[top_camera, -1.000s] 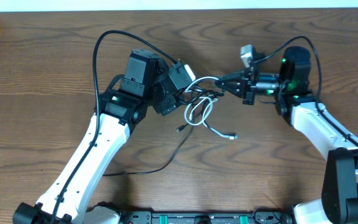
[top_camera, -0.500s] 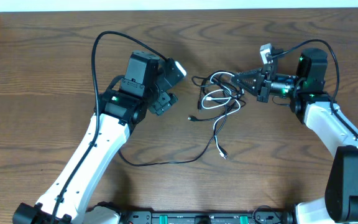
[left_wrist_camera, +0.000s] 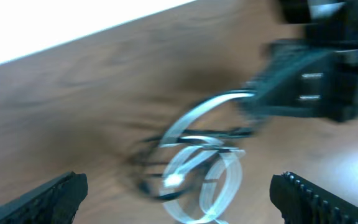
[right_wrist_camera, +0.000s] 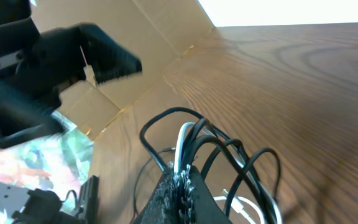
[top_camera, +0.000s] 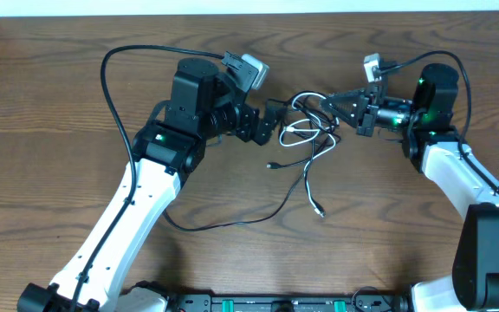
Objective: Untangle cables
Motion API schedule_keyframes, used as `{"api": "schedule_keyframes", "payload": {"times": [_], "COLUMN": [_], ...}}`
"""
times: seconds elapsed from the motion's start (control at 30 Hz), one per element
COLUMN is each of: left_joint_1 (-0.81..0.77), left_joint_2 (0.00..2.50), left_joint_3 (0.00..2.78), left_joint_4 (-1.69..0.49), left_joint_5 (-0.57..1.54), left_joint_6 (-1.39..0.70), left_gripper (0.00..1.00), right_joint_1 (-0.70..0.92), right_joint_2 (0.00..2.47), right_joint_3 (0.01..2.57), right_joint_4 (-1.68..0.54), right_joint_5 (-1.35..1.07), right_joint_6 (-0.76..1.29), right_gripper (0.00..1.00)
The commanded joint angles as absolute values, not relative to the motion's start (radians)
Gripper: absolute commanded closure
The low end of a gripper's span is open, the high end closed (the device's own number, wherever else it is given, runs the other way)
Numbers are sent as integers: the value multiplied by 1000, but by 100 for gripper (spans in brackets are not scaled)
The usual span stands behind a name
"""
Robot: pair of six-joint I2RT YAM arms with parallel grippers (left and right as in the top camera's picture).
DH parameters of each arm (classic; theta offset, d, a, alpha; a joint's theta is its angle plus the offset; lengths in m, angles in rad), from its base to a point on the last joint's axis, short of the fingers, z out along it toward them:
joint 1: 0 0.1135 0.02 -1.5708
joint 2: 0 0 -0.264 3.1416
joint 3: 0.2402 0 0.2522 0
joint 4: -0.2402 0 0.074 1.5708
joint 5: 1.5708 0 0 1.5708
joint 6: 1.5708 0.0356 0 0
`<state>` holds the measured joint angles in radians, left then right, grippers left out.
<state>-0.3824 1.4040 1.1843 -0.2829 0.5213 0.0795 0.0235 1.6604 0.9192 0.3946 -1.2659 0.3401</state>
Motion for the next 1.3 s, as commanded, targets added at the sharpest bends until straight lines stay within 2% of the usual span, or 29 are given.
{"api": "schedule_keyframes", "payload": {"times": [0.0,0.1,0.2,0.4,0.57,0.8,1.03,1.27], "left_joint_1": [-383,-383,-382,-329,-256,-187,-187,-210], "left_joint_2": [1385,1385,1385,1375,1333,1290,1291,1293], "left_joint_3": [1195,1195,1195,1195,1195,1195,1195,1195], "left_joint_4": [-306,-304,-269,-185,-155,-273,-321,-319], "left_joint_5": [855,905,857,477,430,323,331,327], "left_joint_6": [-6,-6,-18,-471,-576,-752,-791,-759], "left_gripper": [1,2,1,1,2,1,1,1], "right_joint_1": [64,88,105,110,110,124,158,204], "right_joint_2": [1651,1651,1651,1651,1651,1651,1651,1651], "right_joint_3": [921,921,921,921,921,921,921,921], "right_joint_4": [480,581,672,839,934,1184,1460,1512], "right_joint_5": [-1282,-1282,-1282,-1259,-1193,-1062,-966,-914], "right_joint_6": [480,561,654,871,974,1159,1322,1410], "right_gripper": [99,99,99,99,99,99,99,99]}}
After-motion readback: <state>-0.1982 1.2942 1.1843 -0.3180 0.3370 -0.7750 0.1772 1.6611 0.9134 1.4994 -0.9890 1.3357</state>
